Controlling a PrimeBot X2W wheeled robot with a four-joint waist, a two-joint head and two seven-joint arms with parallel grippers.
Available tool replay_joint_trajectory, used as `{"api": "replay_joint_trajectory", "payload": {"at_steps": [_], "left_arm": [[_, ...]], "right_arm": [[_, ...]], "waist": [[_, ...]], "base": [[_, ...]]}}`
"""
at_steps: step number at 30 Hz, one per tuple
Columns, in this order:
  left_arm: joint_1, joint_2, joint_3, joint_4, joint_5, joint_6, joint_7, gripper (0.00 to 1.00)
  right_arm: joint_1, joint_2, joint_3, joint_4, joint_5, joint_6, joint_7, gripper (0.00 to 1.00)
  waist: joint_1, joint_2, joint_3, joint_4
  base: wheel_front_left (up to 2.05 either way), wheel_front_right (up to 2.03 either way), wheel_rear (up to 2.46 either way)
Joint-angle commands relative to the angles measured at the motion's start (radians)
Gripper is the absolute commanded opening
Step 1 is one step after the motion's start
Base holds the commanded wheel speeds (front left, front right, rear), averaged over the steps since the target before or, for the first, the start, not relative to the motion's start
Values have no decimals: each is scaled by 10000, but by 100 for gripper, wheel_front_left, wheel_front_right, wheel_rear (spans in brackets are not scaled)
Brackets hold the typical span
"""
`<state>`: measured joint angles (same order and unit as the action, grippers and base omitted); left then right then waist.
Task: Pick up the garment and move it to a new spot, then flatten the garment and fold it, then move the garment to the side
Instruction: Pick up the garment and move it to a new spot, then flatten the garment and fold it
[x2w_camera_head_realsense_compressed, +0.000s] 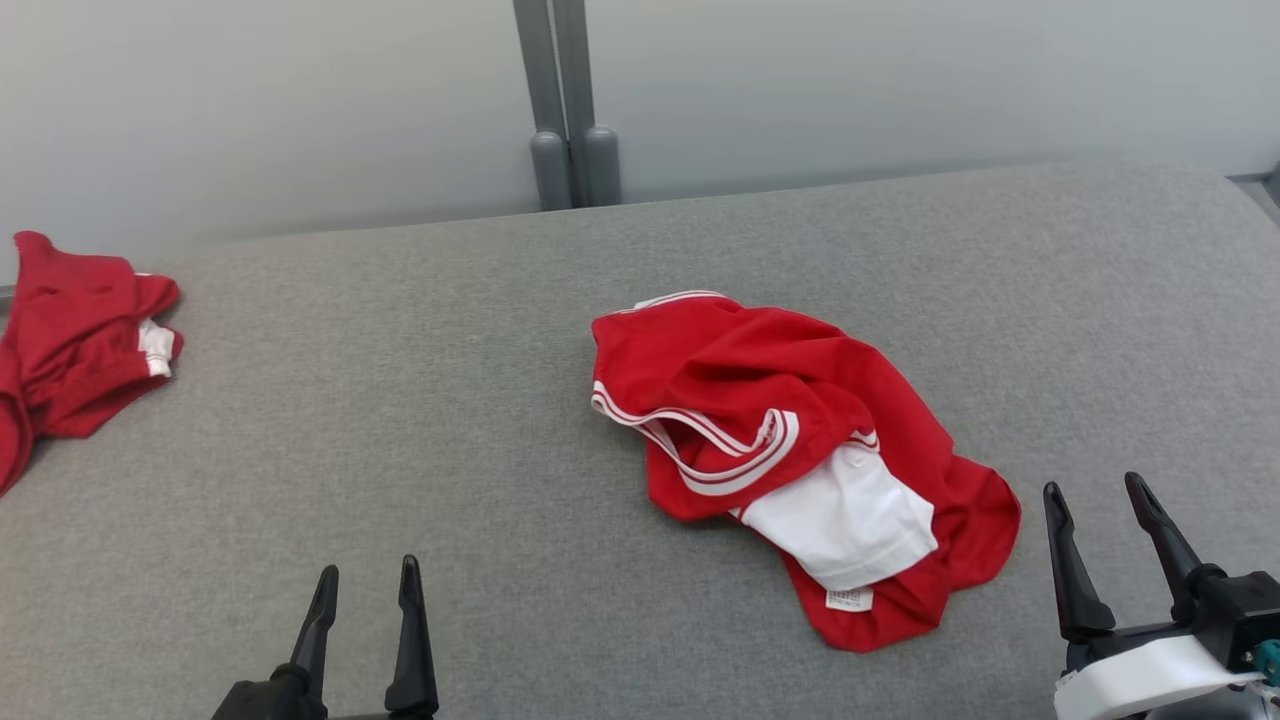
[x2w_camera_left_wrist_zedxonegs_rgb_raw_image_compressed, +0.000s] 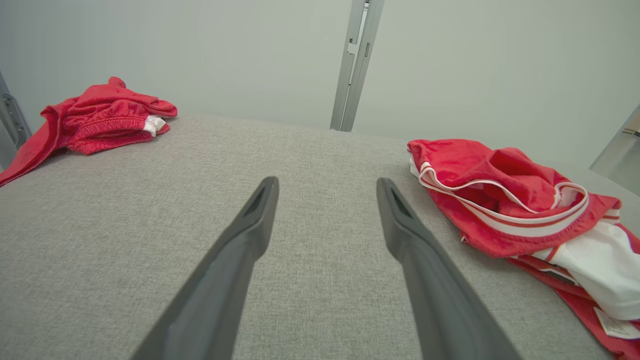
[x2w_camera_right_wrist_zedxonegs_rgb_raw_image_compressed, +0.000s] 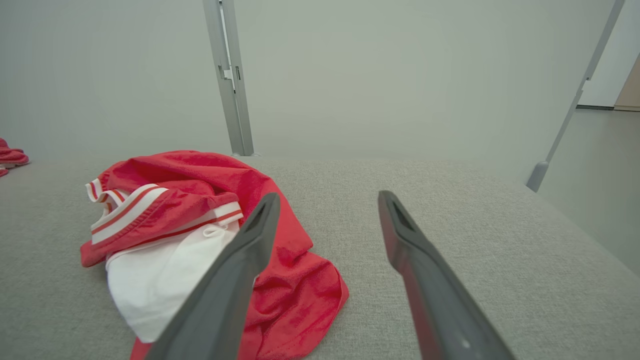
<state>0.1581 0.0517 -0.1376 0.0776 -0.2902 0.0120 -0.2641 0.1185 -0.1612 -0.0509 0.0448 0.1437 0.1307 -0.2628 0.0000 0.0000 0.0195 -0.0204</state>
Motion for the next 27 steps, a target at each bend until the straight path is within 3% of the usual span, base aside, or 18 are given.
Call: {"api": "replay_joint_trajectory", "payload": {"at_steps": [1, 12, 17, 21, 27], "left_arm": [[144, -13, 2, -102, 36, -61, -4, 100], [-140, -8, -116, -102, 107, -190, -5, 100], [-509, -9, -625, -1, 68, -621, -5, 100], [-1359, -5, -1654, 297, -153, -935, -5, 100], [-3284, 7, -3601, 1845, -749, -1085, 14, 100]], "right_arm": [[140, 36, -64, 57, -96, 1, -31, 100], [112, 163, 112, 247, -129, 1, -31, 100], [-118, 148, 306, 266, -77, 1, -31, 100], [-307, 120, 456, 182, -45, 1, -31, 100], [-712, 132, 762, 202, 31, 1, -31, 100]], "waist": [[0, 0, -392, 536], [0, 0, -412, 668], [0, 0, -336, 364], [0, 0, -122, -38], [0, 0, 472, -919]], "base": [[0, 0, 0], [0, 0, 0], [0, 0, 0], [0, 0, 0], [0, 0, 0]]}}
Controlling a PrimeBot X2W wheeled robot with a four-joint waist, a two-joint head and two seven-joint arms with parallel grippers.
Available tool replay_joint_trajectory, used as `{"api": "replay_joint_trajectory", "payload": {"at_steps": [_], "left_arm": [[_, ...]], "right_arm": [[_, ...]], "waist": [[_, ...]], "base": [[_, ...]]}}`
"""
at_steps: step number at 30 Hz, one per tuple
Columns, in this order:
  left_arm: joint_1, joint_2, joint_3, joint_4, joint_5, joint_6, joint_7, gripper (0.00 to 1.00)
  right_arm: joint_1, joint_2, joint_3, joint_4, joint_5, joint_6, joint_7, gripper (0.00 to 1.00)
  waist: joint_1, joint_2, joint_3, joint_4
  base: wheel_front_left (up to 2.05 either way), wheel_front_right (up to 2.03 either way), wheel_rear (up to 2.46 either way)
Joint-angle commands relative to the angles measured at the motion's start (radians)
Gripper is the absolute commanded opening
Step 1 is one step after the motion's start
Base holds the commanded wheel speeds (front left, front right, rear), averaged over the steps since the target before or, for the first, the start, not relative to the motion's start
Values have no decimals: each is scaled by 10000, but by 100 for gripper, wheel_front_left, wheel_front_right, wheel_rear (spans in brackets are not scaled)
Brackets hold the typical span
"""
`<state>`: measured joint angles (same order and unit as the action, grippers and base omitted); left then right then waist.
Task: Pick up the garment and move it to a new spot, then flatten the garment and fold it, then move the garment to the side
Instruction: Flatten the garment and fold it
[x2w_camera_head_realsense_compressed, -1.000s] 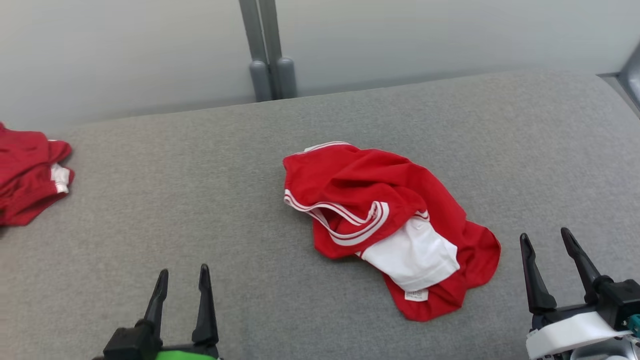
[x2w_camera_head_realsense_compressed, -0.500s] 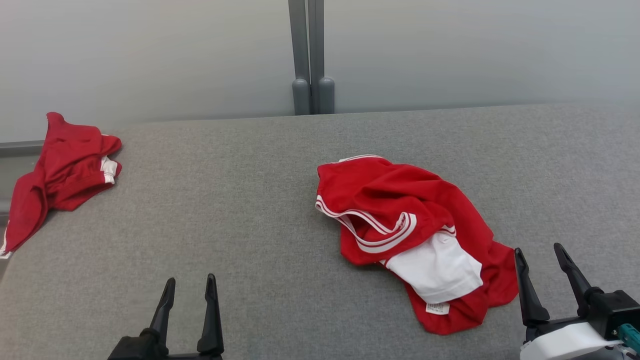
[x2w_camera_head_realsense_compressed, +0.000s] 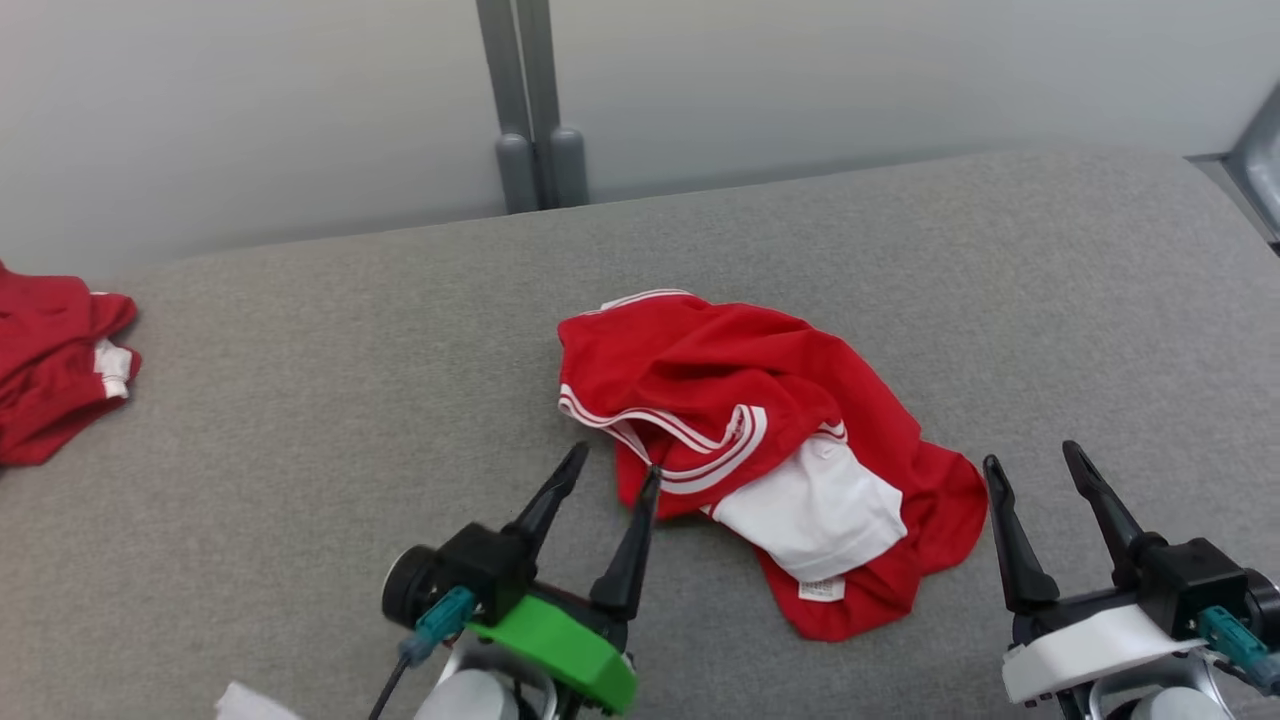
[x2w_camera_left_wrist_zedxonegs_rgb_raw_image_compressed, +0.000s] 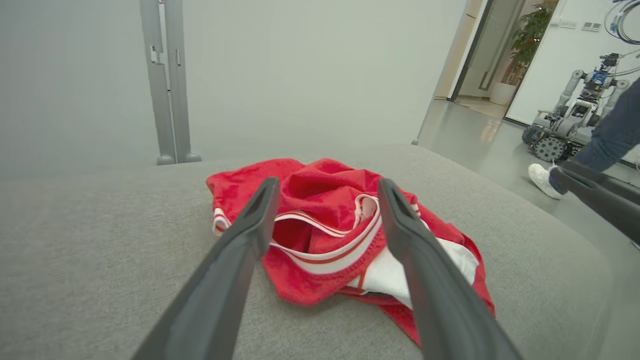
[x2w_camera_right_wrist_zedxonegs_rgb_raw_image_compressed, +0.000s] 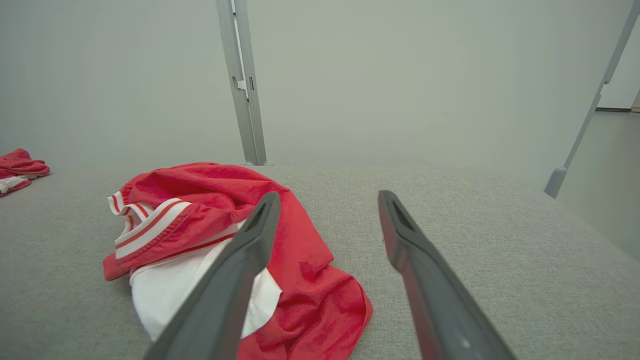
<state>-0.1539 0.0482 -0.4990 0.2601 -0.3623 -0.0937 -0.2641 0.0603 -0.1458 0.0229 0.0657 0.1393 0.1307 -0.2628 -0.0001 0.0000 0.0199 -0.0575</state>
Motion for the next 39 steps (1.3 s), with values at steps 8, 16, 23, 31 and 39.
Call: {"api": "replay_joint_trajectory", "payload": {"at_steps": [8, 16, 23, 31, 39], "left_arm": [[-2113, 49, -1730, 2631, -1334, 172, 228, 100], [-3216, 55, -2520, 4568, -1898, 512, 95, 48], [-3847, 47, -2506, 4794, -2803, 424, -16, 0], [-3007, 679, -820, 1038, -2446, 112, -8, 0], [-2460, 2691, 97, -3162, -3637, -220, 870, 0]], "right_arm": [[-431, 109, 60, 120, 148, -1, -33, 100], [-508, 136, 85, 153, 176, 1, -31, 100], [-484, 216, 5, 203, 171, -1, -31, 100], [40, 229, -275, 180, 147, 1, -31, 100], [295, 262, -223, 208, 129, 1, -31, 100]], "waist": [[1, 0, 911, -1724], [1, 0, 1077, -2150], [1, 0, 1024, -1878], [1, 0, 470, -1154], [1, 0, -43, -721]], "base": [[0, 0, 0], [0, 0, 0], [0, 0, 0], [0, 0, 0], [0, 0, 0]]}}
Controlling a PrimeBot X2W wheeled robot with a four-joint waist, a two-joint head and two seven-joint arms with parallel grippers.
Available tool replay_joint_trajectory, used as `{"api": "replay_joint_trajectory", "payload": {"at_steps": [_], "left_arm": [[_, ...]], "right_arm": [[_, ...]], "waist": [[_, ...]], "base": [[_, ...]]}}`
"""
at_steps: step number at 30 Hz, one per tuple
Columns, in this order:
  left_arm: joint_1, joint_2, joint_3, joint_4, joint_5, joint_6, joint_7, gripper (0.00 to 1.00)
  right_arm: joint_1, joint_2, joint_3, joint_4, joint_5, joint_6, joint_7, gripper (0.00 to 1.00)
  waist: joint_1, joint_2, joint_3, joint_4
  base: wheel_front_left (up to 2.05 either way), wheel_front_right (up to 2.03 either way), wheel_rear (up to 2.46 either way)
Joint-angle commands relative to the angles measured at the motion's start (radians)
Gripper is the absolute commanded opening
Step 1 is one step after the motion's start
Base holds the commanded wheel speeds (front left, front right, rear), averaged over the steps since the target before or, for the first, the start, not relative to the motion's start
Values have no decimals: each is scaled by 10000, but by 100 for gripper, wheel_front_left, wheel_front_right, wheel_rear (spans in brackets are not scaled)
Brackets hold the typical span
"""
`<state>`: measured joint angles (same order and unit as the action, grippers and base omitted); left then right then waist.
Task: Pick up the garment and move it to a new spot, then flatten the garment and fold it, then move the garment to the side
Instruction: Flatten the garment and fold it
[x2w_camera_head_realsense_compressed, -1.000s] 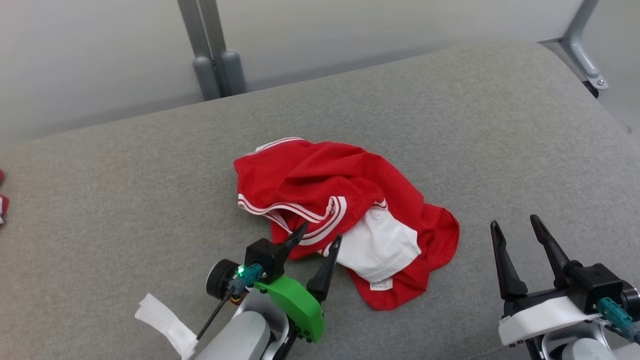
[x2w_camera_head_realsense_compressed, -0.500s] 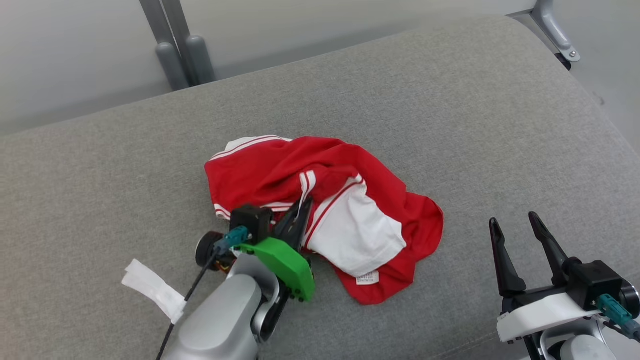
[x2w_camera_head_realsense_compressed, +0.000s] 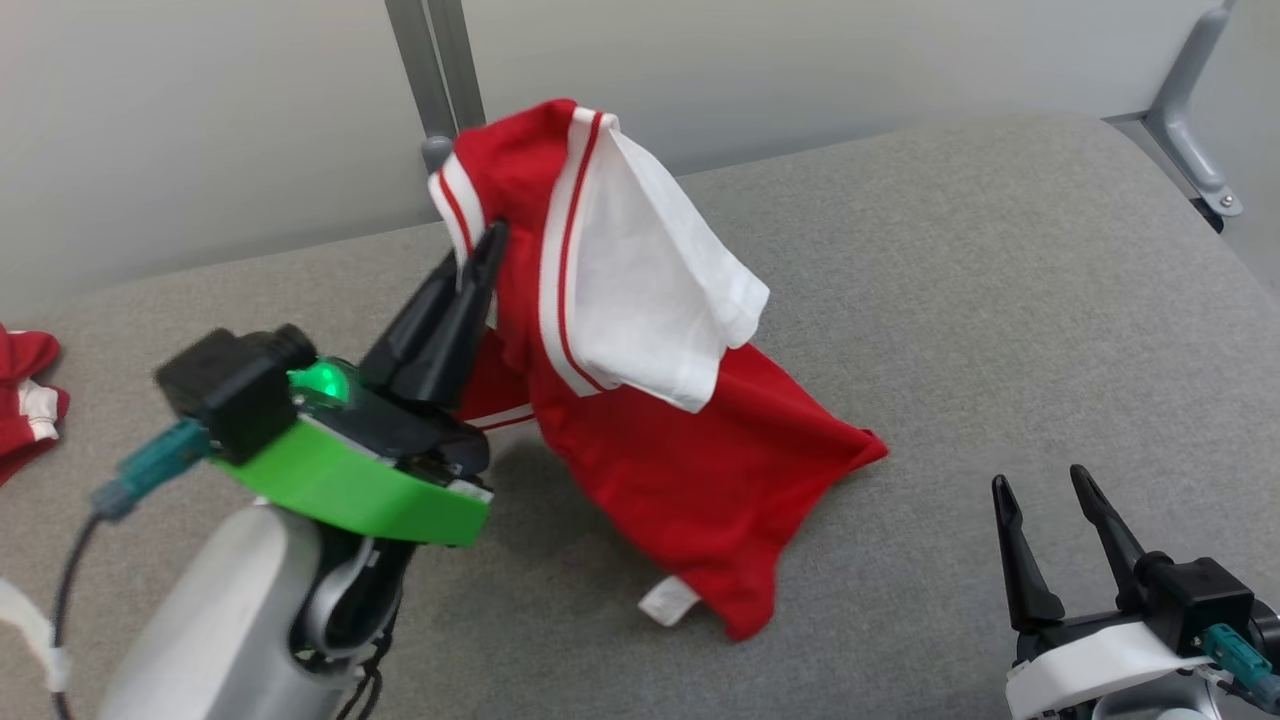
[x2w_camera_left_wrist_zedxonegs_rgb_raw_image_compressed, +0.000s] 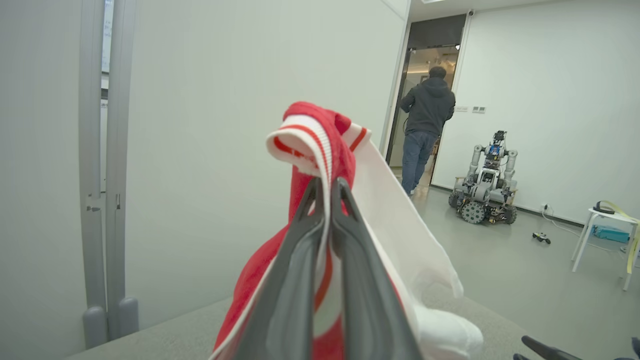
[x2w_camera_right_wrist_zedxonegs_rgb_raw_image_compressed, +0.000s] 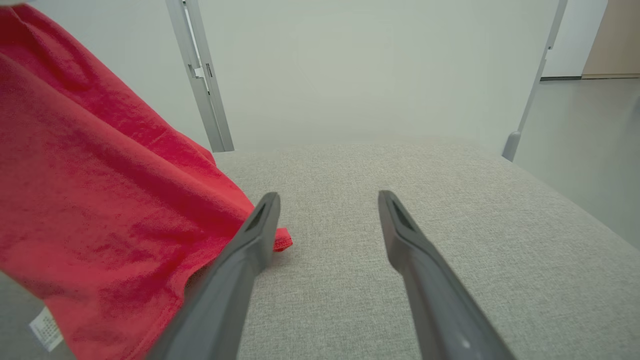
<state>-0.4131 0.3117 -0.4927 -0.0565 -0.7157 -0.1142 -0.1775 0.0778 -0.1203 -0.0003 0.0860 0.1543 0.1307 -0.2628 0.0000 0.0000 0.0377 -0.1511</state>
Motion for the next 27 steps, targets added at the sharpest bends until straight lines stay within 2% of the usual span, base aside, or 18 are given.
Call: {"api": "replay_joint_trajectory", "payload": {"at_steps": [1, 5, 9, 13, 16, 19, 21, 25, 27], "left_arm": [[160, 297, 224, -532, -410, -48, 199, 0], [116, 1207, 916, -2175, -1522, -90, 934, 0], [-145, 2068, 1425, -3209, -2429, -114, 1669, 0], [-563, 2753, 1577, -3718, -3357, -152, 2491, 0], [-947, 3107, 1416, -3575, -4152, -157, 3238, 0], [-1261, 3184, 954, -3057, -4824, -167, 3952, 0], [-1590, 2991, 402, -2630, -5094, -172, 4330, 0], [-2499, 2367, -829, -1436, -4636, -174, 4481, 0], [-3158, 2009, -1601, -644, -4027, -175, 4338, 0]], "right_arm": [[146, 18, 25, 11, -20, 1, -31, 100], [169, 34, 33, 33, 19, 1, -31, 100], [174, 68, 73, 57, 61, 1, -31, 100], [33, 76, 137, 61, 112, 1, -31, 100], [-173, 71, 257, 66, 124, 1, -31, 100], [-340, 65, 368, 63, 158, 1, -31, 100], [-504, 59, 424, 63, 179, 1, -31, 100], [-903, 41, 595, 70, 249, 1, -33, 100], [-1142, 66, 701, 91, 284, 1, -31, 100]], "waist": [[0, 0, -262, 245], [0, 0, -296, 315], [0, 0, -278, 343], [0, 0, -139, 316], [0, 0, 38, 211], [0, 0, 257, 38], [0, 0, 477, -111], [0, 0, 1114, -489], [0, 0, 1477, -728]], "base": [[0, 0, 0], [0, 0, 0], [0, 0, 0], [0, 0, 0], [0, 0, 0], [0, 0, 0], [0, 0, 0], [0, 0, 0], [0, 0, 0]]}}
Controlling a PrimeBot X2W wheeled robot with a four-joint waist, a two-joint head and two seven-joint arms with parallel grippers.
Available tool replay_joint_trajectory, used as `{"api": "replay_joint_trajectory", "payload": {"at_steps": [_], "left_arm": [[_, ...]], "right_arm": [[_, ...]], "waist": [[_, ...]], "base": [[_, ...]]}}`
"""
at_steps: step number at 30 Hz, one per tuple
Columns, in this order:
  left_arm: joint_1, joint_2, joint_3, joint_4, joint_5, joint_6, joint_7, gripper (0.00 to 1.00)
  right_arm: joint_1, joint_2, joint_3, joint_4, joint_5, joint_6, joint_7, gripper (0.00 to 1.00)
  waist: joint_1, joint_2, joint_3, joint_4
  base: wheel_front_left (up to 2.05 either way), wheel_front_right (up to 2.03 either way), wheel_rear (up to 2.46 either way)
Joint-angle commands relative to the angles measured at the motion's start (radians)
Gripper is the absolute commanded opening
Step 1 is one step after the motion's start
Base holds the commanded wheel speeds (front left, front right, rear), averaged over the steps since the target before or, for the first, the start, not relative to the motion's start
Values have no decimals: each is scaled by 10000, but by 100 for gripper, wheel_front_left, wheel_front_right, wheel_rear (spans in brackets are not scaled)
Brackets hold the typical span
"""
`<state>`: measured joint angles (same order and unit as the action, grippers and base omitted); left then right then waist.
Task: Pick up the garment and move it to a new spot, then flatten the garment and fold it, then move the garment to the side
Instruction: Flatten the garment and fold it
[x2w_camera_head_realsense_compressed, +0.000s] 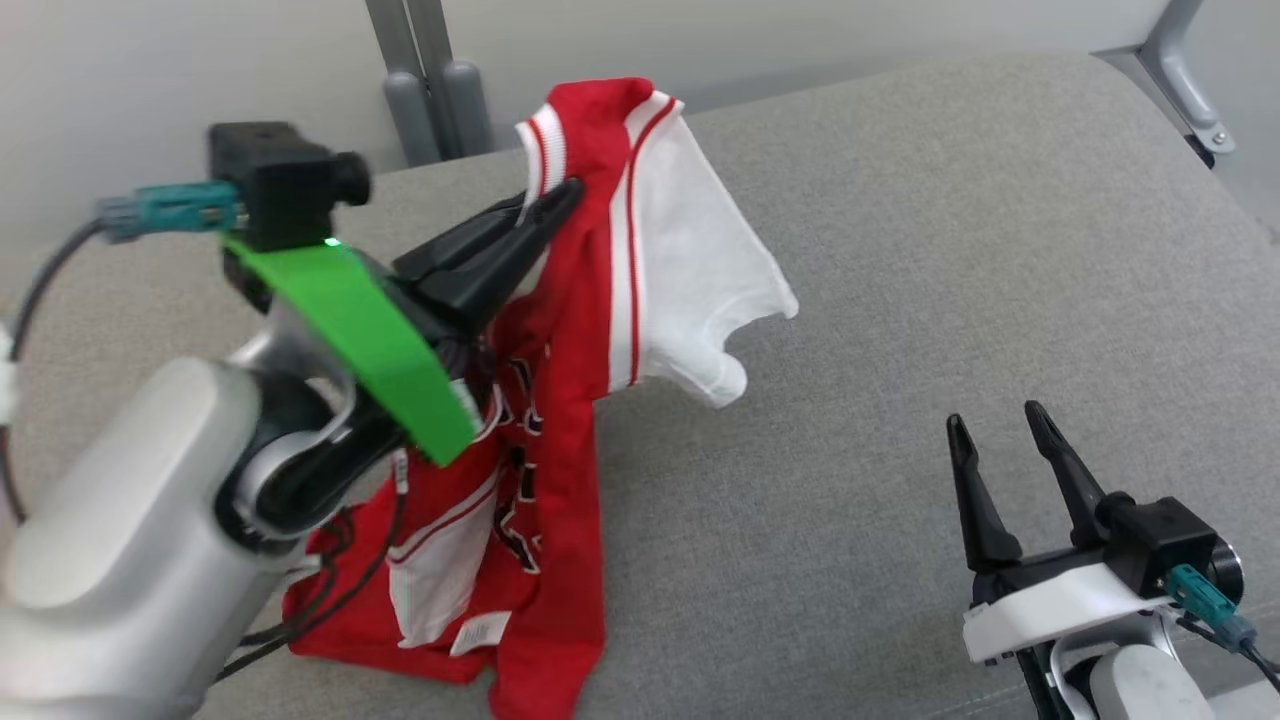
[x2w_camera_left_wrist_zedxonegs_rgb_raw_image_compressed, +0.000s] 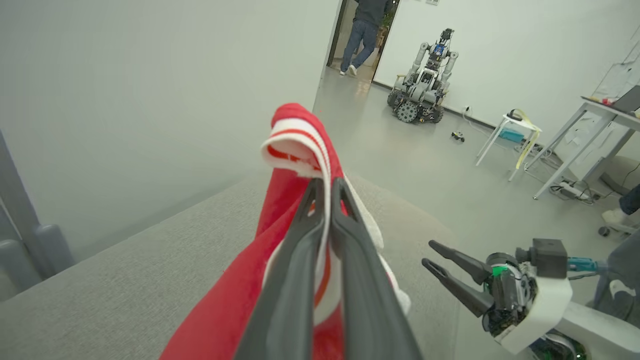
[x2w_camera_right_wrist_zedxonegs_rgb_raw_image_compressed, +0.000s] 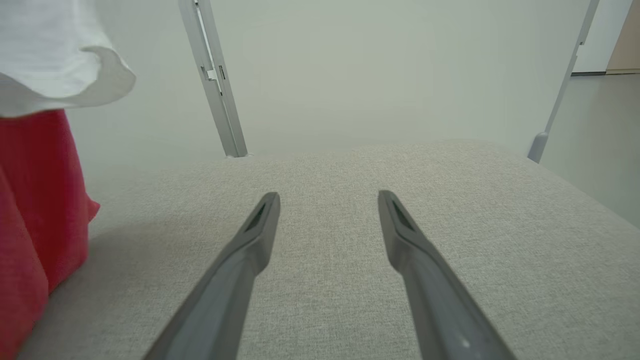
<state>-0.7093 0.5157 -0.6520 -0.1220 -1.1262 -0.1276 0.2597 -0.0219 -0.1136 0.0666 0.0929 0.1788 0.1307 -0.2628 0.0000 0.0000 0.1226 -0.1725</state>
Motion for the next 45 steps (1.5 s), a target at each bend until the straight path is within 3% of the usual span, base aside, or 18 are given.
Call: {"api": "replay_joint_trajectory", "payload": {"at_steps": [1, 9, 11, 13, 16, 17, 18, 19, 25, 30, 33, 40, 45], "left_arm": [[-540, -336, -496, 478, 317, -41, -192, 0], [-2701, -2152, -4136, 3975, 1603, -41, -2248, 0], [-2908, -2535, -4967, 4572, 1525, -42, -2893, 3], [-3032, -2795, -5668, 4949, 1192, -42, -3301, 0], [-3162, -3052, -6111, 5324, 926, -34, -3777, 0], [-3179, -3128, -6193, 5486, 968, -34, -3946, 24], [-3179, -3185, -6226, 5642, 1045, -35, -4121, 78], [-3132, -3239, -6264, 5947, 1105, -35, -4247, 100], [-3060, -3508, -6168, 7559, 1430, -16, -4932, 100], [-2067, -3361, -5846, 7883, 1022, 471, -5095, 100], [-1068, -2877, -5309, 7414, 766, 1224, -5197, 100], [2014, -1594, -3948, 5231, 230, 3454, -5249, 100], [3384, -1161, -3847, 4279, -4, 4311, -5198, 100]], "right_arm": [[-274, 27, 96, 29, 42, 1, -31, 100], [-816, 321, 340, 227, 250, 1, -31, 100], [-726, 383, 348, 286, 248, 1, -31, 100], [-607, 429, 312, 325, 218, 1, -31, 100], [-438, 462, 231, 371, 182, 1, -31, 100], [-414, 473, 217, 385, 168, 1, -31, 100], [-423, 482, 219, 391, 159, 1, -31, 100], [-421, 492, 231, 381, 145, 1, -31, 100], [-283, 489, 138, 317, 118, 1, -31, 100], [115, 475, -67, 301, 29, 1, -31, 100], [410, 480, -186, 256, -3, 1, -31, 100], [973, 476, -454, 106, -48, 1, -31, 100], [1080, 389, -403, 74, -66, 1, -31, 100]], "waist": [[0, 0, 813, -650], [0, 0, 1680, -1703], [0, 0, 1678, -1829], [0, 0, 1631, -1867], [0, 0, 1474, -1801], [0, 0, 1434, -1743], [0, 0, 1404, -1688], [0, 0, 1345, -1611], [0, 0, 982, -1105], [0, 0, 456, -658], [0, 0, 192, -462], [0, 0, -153, 185], [0, 0, -210, 569]], "base": [[0, 0, 0], [0, 0, 0], [0, 0, 0], [0, 0, 0], [0, 0, 0], [0, 0, 0], [0, 0, 0], [0, 0, 0], [0, 0, 0], [0, 0, 0], [0, 0, 0], [0, 0, 0], [0, 0, 0]]}}
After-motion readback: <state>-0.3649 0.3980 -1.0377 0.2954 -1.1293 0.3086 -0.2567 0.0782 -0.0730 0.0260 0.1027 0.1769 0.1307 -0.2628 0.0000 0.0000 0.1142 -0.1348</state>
